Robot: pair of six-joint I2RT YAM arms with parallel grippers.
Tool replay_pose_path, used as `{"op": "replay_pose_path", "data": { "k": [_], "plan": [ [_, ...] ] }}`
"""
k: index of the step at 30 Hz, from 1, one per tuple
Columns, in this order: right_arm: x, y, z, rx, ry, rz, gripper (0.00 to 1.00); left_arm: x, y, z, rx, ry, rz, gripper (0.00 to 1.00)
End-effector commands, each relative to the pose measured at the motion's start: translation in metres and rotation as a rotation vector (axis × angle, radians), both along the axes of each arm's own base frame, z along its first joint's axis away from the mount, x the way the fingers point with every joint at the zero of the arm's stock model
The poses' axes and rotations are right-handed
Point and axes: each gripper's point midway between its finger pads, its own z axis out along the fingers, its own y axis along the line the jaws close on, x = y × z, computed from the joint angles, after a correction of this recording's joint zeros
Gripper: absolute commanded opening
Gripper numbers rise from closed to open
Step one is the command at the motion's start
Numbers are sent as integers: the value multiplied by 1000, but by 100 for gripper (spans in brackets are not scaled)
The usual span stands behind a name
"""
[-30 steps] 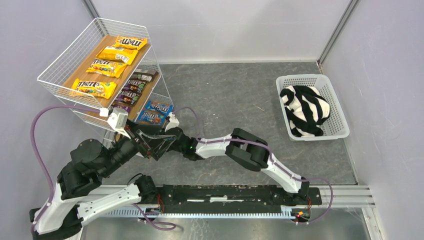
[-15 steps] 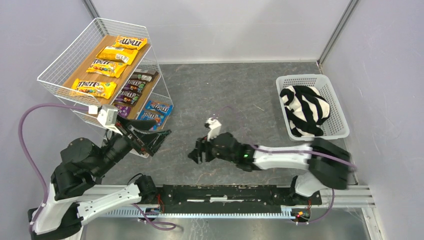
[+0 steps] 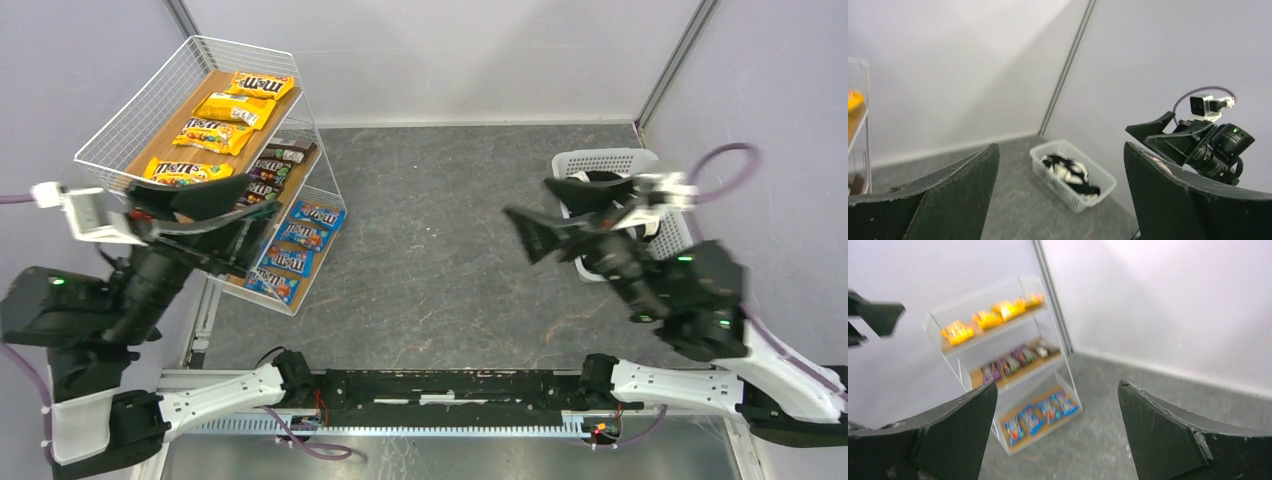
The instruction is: Place and organize the candy bags onto the shelf
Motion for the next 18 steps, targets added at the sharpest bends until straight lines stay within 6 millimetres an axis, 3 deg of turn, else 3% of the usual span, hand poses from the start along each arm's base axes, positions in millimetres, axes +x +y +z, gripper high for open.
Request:
{"op": "replay_pose_path", "data": {
  "k": [1, 4, 7, 18],
  "plan": [
    [-7, -40, 54, 23, -124, -55, 98, -13, 9, 52, -33, -158, -12, 100],
    [-13, -54, 77, 72, -177, -61, 98, -18, 18, 66, -66, -190, -6, 100],
    [-14, -59, 82, 75, -198, -75, 98, -22, 26, 73, -96, -213, 6, 100],
    [-2, -67, 58, 67, -176, -160, 98, -21, 31, 73, -105, -219, 25, 100]
  ]
}}
